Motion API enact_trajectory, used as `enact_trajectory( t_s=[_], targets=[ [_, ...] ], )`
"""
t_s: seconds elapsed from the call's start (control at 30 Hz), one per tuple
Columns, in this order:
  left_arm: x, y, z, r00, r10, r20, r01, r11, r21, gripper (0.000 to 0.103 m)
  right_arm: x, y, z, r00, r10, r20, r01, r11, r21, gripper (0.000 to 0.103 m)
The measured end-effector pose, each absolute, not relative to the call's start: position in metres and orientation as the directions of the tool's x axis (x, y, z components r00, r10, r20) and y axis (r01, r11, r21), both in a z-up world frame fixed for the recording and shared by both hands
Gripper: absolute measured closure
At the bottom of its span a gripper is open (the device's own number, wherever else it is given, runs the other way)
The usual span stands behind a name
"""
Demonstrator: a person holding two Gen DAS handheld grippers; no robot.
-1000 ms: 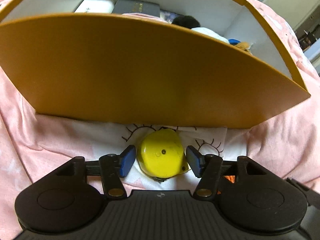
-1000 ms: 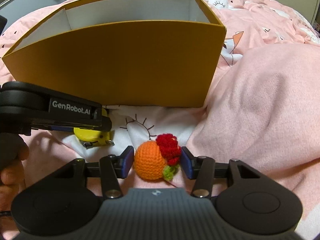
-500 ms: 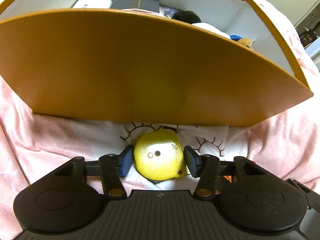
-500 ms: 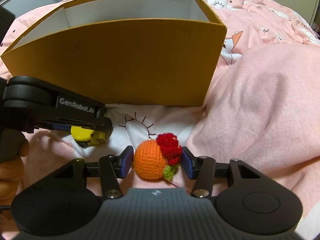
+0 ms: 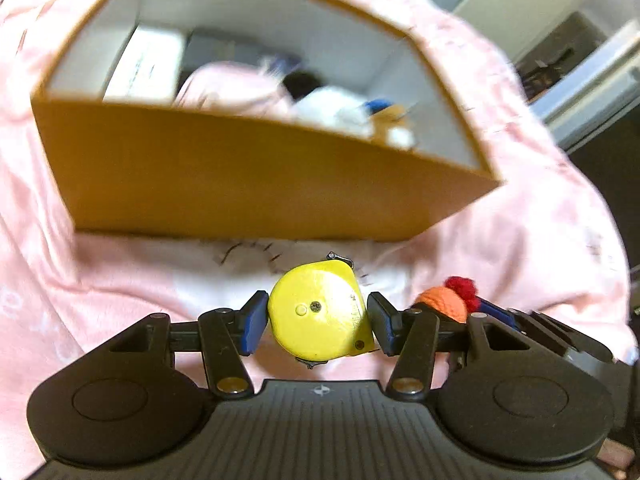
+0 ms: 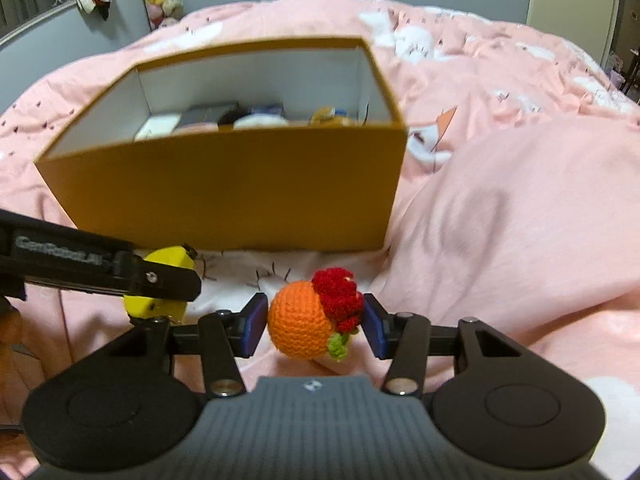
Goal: Organize objects
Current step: 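Carry the tape measure and crocheted fruit over the orange box with both tools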
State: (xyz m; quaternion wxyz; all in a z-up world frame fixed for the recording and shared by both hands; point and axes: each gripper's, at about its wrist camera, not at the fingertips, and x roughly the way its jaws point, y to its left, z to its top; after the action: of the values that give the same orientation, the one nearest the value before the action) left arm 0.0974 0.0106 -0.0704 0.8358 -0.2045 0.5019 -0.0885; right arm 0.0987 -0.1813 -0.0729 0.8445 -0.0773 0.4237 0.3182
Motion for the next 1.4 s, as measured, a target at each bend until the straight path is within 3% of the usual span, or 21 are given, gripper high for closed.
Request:
enact_trajectory(
  t_s=[0.17,0.4,0.67,0.87,1.4],
  targets=[
    [0.085,0.004,-0.028,0.577,-0.377,-0.724,0.05,0.901,-0.43,0.041,0.093,-0.19,-0.039,0.492,0.489,-0.72,-0.625,0.775,0.099,0.051],
    [0.091,0.006,0.013,0.676,-0.386,-0.628,0.074,0.883,-0.463,0.041,0.097,-0.189,0.011,0.557,0.532,-0.638,-0.689,0.725,0.004,0.051],
    [0.131,0.006,0.027,0.733,-0.309,-0.606,0.044,0.91,-0.412,0.041,0.131,-0.16,0.047,0.607,0.552,-0.572,-0.749,0.637,-0.181,0.051],
    [0.17,0.003,0.009,0.72,-0.266,-0.641,0.021,0.931,-0.363,0.042,0.181,-0.12,0.033,0.574,0.524,-0.63,-0.788,0.563,-0.249,0.051],
    [0.254,0.037,-0.024,0.579,-0.339,-0.742,0.064,0.926,-0.373,0.041,0.255,-0.049,-0.032,0.453,0.436,-0.777,-0.877,0.373,-0.302,0.051]
  ],
)
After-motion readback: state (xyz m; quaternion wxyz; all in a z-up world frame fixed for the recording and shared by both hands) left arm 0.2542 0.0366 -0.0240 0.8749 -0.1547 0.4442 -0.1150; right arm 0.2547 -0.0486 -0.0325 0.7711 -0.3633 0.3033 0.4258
